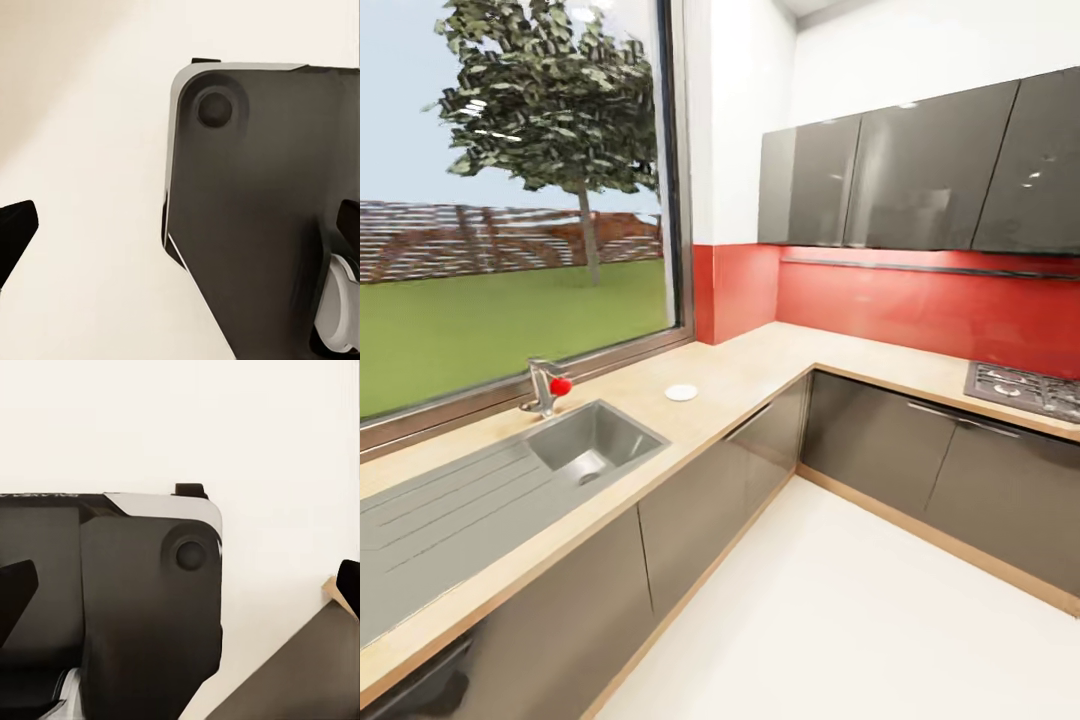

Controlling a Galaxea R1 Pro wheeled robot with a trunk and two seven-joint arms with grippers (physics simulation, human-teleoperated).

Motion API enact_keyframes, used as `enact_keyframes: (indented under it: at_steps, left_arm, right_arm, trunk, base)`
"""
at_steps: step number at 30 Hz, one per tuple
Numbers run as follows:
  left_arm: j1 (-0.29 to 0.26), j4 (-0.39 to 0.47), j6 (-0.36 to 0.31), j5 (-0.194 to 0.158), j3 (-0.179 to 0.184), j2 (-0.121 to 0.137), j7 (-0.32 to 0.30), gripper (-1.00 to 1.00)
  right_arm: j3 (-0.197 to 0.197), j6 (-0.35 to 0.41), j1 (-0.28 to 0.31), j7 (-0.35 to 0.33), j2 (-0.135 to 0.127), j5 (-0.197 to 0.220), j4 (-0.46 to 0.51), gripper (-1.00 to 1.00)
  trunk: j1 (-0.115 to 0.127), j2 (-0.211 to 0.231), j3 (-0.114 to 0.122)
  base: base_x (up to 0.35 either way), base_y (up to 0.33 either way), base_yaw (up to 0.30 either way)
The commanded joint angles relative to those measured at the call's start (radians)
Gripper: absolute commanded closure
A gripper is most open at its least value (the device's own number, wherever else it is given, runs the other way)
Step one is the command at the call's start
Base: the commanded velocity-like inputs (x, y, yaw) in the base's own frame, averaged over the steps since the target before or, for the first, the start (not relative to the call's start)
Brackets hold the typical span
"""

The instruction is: Set up a coffee station on the kitchen countertop: keep the coffee maker on the countertop, move the bottle of coffee from the kitchen shelf to the counter next to the coffee maker, place a paper coffee filter on top of the coffee maker, put the saucer next to the coffee maker with the coffee cup on the saucer, and place the electric kettle next to the coffee maker.

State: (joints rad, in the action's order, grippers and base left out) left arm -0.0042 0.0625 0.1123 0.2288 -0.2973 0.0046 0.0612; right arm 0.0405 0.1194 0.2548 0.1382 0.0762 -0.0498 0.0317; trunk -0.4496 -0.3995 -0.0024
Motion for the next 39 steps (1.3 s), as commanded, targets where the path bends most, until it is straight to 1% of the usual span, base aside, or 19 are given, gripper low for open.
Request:
enact_keyframes:
  at_steps: [1, 19, 29, 32, 33, 35, 39]
  left_arm:
    - [0.0, -0.001, 0.004, 0.011, -0.007, 0.0, 0.003, -1.0]
    - [0.0, -0.001, 0.004, 0.011, -0.006, 0.0, 0.005, -1.0]
    - [-0.001, -0.001, 0.004, 0.011, -0.005, 0.0, 0.009, -1.0]
    - [-0.001, -0.001, 0.003, 0.011, -0.005, 0.0, 0.009, -1.0]
    - [-0.001, -0.001, 0.003, 0.012, -0.005, 0.0, 0.009, -1.0]
    - [-0.001, -0.001, 0.003, 0.012, -0.005, 0.0, 0.009, -1.0]
    - [-0.001, -0.001, 0.004, 0.011, -0.005, 0.0, 0.009, -1.0]
  right_arm:
    - [0.004, 0.006, 0.0, 0.003, 0.0, -0.005, 0.002, -1.0]
    - [0.003, 0.006, 0.0, 0.003, 0.003, -0.005, 0.001, -1.0]
    - [-0.005, 0.006, 0.0, 0.002, 0.01, -0.008, 0.0, -1.0]
    - [-0.005, -0.034, 0.0, 0.002, 0.011, -0.008, 0.0, -1.0]
    - [-0.005, -0.066, 0.0, 0.001, 0.011, -0.009, 0.0, -1.0]
    - [-0.005, -0.096, 0.0, 0.001, 0.011, -0.01, -0.001, -1.0]
    - [-0.004, -0.114, 0.0, 0.001, 0.01, -0.009, -0.001, -1.0]
  trunk:
    - [0.0, -0.001, -0.002]
    - [0.0, -0.001, -0.02]
    - [0.0, -0.001, -0.021]
    - [0.0, -0.001, -0.021]
    - [0.0, -0.001, -0.021]
    - [0.0, -0.001, -0.021]
    - [0.0, -0.001, -0.021]
  base:
    - [0.194, -0.233, -0.241]
    - [0.244, -0.204, -0.237]
    - [0.279, -0.2, -0.036]
    - [0.281, -0.199, -0.002]
    - [0.281, -0.199, -0.001]
    - [0.281, -0.199, 0.0]
    - [0.281, -0.199, 0.0]
